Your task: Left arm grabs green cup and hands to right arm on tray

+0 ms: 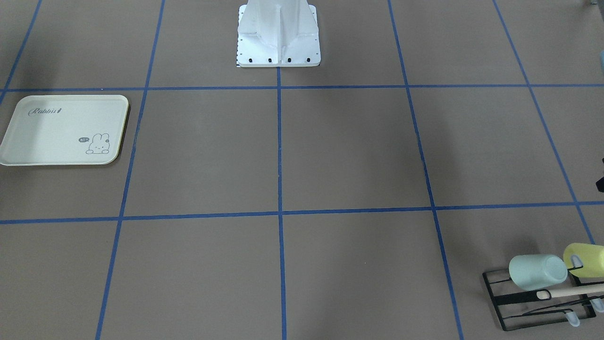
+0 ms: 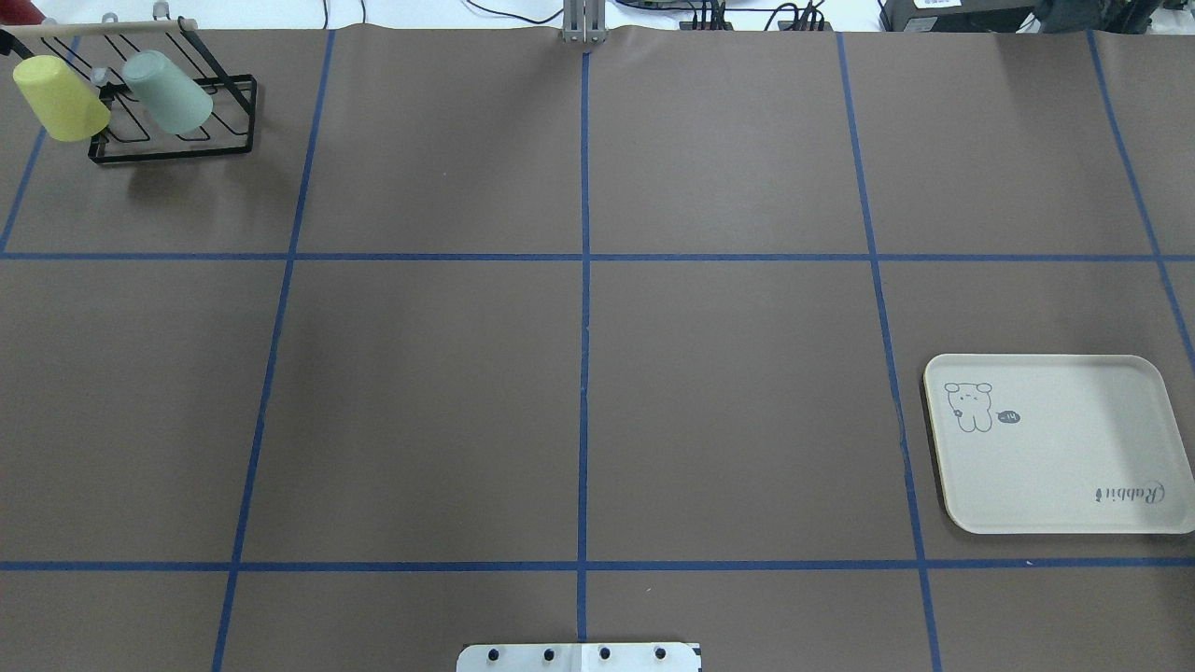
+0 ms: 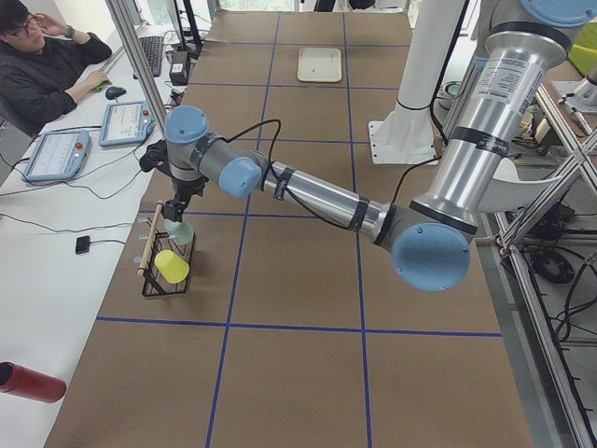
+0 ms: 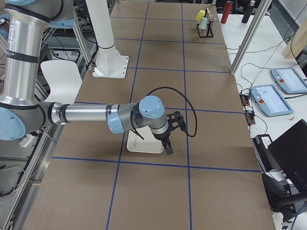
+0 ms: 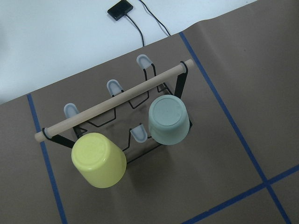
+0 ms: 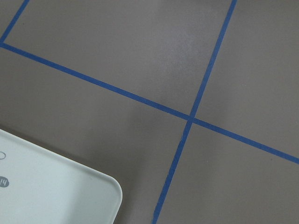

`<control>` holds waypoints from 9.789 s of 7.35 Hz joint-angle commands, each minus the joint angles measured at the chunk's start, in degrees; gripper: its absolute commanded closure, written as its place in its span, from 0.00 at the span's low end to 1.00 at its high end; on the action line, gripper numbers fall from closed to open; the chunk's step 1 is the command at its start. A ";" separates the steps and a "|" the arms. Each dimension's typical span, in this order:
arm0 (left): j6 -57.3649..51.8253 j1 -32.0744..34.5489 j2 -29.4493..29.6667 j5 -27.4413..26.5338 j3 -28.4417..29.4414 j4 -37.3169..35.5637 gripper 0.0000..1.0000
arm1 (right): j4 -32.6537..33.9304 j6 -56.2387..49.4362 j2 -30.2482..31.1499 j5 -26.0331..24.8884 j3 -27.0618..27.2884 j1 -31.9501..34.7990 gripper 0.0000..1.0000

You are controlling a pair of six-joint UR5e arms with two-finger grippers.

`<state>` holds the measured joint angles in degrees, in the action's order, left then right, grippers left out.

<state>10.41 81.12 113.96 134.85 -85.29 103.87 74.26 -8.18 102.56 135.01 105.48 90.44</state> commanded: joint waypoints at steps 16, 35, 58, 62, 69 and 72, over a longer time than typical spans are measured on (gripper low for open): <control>11.83 -8.87 13.91 -3.89 28.24 15.48 0.00 | 0.00 0.09 0.10 1.13 -0.19 0.00 0.00; 10.95 -10.54 14.71 -7.49 31.59 19.09 0.11 | 0.09 0.53 -0.26 1.31 -0.63 0.00 0.00; 10.95 -10.54 12.78 -9.00 26.84 18.73 0.86 | 0.09 0.62 -0.34 1.31 -1.07 0.00 0.00; 11.04 -6.78 9.97 -6.71 20.70 18.30 0.88 | 0.09 0.62 -0.34 1.31 -1.16 0.00 0.00; 20.10 -0.78 6.01 4.18 6.75 16.45 0.88 | -0.08 1.49 -0.60 3.75 0.33 0.00 0.00; 40.72 -6.21 6.88 4.46 -8.27 17.33 0.88 | -0.17 10.18 -5.69 9.02 1.39 0.00 0.00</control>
<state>44.83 77.56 120.44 139.37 -87.55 121.11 74.10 -0.82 99.06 141.94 106.40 90.44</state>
